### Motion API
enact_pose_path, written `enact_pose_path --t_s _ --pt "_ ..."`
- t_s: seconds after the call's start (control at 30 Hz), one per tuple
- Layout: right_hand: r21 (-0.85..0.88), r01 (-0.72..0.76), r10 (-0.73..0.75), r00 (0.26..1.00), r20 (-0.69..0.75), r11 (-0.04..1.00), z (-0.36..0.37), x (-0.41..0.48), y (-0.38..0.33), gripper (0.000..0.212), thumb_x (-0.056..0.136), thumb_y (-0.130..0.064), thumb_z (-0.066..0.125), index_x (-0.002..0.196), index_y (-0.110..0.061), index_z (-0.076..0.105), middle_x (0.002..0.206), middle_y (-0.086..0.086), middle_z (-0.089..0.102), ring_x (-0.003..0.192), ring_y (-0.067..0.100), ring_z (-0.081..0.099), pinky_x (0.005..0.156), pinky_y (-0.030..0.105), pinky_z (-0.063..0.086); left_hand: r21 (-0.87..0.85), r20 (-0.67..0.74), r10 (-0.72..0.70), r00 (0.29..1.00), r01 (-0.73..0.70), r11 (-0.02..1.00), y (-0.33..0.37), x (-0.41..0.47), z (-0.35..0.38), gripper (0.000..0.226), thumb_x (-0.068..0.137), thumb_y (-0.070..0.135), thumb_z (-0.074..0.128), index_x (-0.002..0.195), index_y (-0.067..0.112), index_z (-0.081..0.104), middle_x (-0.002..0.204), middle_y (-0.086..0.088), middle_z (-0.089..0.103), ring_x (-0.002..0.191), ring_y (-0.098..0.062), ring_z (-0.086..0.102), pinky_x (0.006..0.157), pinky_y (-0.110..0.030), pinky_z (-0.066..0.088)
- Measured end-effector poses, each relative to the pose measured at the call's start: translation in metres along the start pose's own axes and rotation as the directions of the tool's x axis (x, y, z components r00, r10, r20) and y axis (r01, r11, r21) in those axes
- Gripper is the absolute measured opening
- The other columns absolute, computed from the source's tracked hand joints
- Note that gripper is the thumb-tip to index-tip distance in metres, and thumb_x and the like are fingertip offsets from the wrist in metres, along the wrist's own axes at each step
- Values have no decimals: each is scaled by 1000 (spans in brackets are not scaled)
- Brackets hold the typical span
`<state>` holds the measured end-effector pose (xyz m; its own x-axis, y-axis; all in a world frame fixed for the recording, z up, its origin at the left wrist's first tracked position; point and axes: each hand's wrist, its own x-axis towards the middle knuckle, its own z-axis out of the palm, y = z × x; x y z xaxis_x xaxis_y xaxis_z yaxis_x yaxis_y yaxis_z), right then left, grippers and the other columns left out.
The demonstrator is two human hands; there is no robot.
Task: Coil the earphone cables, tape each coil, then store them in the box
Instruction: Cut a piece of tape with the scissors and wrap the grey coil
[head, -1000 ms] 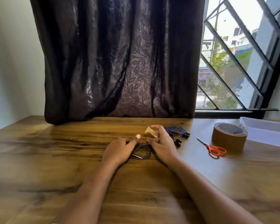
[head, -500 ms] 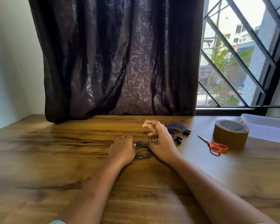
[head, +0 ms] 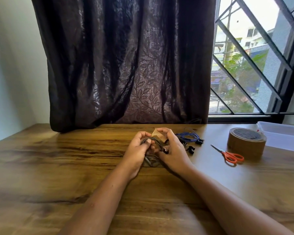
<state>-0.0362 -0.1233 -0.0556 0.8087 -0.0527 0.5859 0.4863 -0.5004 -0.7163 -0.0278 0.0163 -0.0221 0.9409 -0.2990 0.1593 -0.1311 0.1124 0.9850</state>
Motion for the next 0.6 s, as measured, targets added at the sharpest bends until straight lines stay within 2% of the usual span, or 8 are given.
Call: enact_pose_path --t_s 0.1,0.17,0.27,0.37,0.47,0.53,0.6 --pt "9 7 -7 1000 -6 1000 1 1 2 66 76 -10 77 128 -33 43 123 -7 53 112 10 55 92 35 52 -279 -24 -10 1000 3 960 6 0 0 19 97 0 40 103 11 54 84 -4 62 54 -5 51 64 -27 50" --pt "50 -15 15 1000 -8 999 1 2 2 68 76 -10 78 128 -35 43 125 -7 51 113 11 55 86 31 55 -352 -46 -16 999 -1 936 7 0 -1 20 96 -2 40 103 10 54 86 -4 63 48 -3 45 53 -20 47" --pt "48 1 0 1000 -13 999 4 2 2 68 76 -8 77 128 -36 44 124 -5 51 109 11 56 77 23 53 -362 -54 -26 998 5 932 6 1 -1 20 97 1 41 104 11 56 90 -4 65 45 -2 41 45 -16 40" --pt "129 -20 19 1000 15 991 6 1 1 66 74 -13 78 126 -35 45 123 -2 53 100 19 63 74 32 57 -327 -67 -25 997 2 945 6 2 -3 19 98 5 41 101 13 58 94 -5 65 44 -2 37 41 -14 36" --pt "249 -88 86 996 23 964 1 -1 -7 54 80 -18 75 124 -31 47 118 2 56 82 16 69 68 27 57 -293 -68 -31 997 10 956 6 4 -6 19 99 12 41 102 14 60 101 -5 67 44 -2 35 41 -14 35" --pt "276 -79 95 994 -47 958 -3 -1 -15 36 88 -18 66 119 -28 51 107 -1 62 79 9 67 67 23 55 -275 -65 -41 997 21 961 5 5 -6 21 100 16 40 99 14 61 101 -9 63 42 -1 35 40 -14 32" --pt "225 -55 96 979 -178 973 -6 1 -19 23 93 -16 59 113 -27 55 92 -8 64 77 0 61 68 19 51 -271 -69 -69 995 48 962 4 3 -6 25 100 21 39 98 13 63 96 -12 62 42 -2 37 40 -15 32"
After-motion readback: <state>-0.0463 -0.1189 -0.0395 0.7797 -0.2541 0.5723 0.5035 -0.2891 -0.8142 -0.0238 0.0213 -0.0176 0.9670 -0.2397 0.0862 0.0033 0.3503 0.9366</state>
